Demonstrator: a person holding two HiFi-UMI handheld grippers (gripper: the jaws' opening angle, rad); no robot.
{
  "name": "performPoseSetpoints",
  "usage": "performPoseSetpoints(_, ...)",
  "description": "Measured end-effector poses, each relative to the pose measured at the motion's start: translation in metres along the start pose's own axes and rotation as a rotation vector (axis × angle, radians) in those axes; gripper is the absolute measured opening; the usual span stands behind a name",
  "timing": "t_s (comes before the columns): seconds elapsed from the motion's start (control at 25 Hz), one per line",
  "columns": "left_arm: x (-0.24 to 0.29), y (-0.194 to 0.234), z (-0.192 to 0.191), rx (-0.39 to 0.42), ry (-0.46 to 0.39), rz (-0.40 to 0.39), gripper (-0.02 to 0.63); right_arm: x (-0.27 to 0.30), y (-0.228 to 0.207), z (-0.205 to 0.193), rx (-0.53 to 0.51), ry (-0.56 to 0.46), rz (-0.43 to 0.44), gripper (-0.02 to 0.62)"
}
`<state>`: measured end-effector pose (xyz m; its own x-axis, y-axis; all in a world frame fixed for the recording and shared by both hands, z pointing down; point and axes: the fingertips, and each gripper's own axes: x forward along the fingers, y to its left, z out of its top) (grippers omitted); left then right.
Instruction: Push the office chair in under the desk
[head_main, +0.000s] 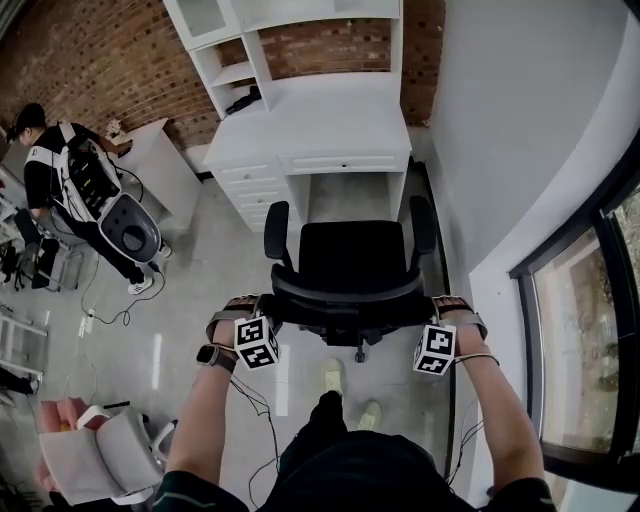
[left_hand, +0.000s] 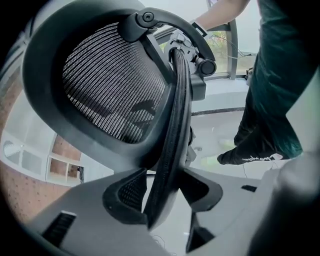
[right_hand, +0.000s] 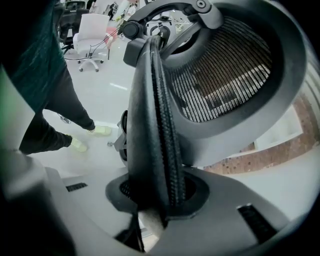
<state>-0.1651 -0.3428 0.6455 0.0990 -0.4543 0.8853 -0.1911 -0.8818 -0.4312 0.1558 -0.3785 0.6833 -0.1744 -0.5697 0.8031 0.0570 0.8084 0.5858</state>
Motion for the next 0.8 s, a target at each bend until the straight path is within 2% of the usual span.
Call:
performPoseSetpoints(0.24, 0.021, 0.044, -0.012, 0.015, -0.015, -0.021, 0.196, 0.028, -0.032, 0.012, 0.021, 0.006, 0.012, 0.081)
performPoseSetpoints(0.8, 0.065, 0.149, -0.024, 0.048, -0.055, -0.008, 0.196, 0.089, -0.121, 0.022, 0.036, 0.024, -0.006, 0.08)
